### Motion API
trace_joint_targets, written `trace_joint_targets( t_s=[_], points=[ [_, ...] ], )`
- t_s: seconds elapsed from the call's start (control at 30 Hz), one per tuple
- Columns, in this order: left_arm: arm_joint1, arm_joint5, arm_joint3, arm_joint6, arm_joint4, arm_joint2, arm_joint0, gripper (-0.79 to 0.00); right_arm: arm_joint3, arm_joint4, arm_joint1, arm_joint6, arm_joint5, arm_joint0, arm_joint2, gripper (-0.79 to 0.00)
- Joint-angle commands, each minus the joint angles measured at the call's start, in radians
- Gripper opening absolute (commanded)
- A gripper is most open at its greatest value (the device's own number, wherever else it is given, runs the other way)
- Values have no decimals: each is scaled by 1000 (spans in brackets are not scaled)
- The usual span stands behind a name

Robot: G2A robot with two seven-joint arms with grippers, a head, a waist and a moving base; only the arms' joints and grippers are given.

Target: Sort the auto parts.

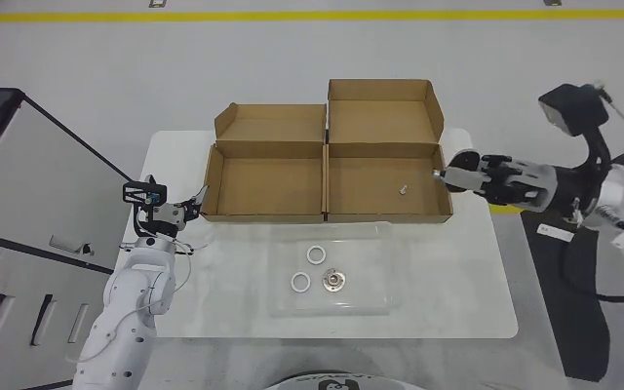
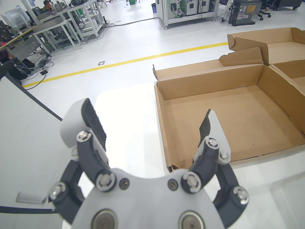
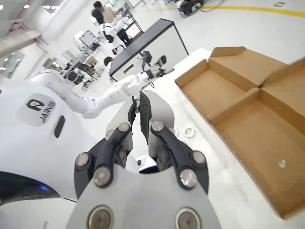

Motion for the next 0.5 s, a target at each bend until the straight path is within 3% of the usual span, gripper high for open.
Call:
trace_joint_targets(
  t_s=[0.0,0.2,0.47],
  points=[
    [0,0,0,0,0,0,0,0,-3,-49,6,28,20,1,10,-785],
    [0,0,0,0,0,0,0,0,33,-156,24,105,38,56,-15,-785],
    [0,0,0,0,0,0,0,0,155,-301,43,203,-11,204,-145,-785]
  ],
)
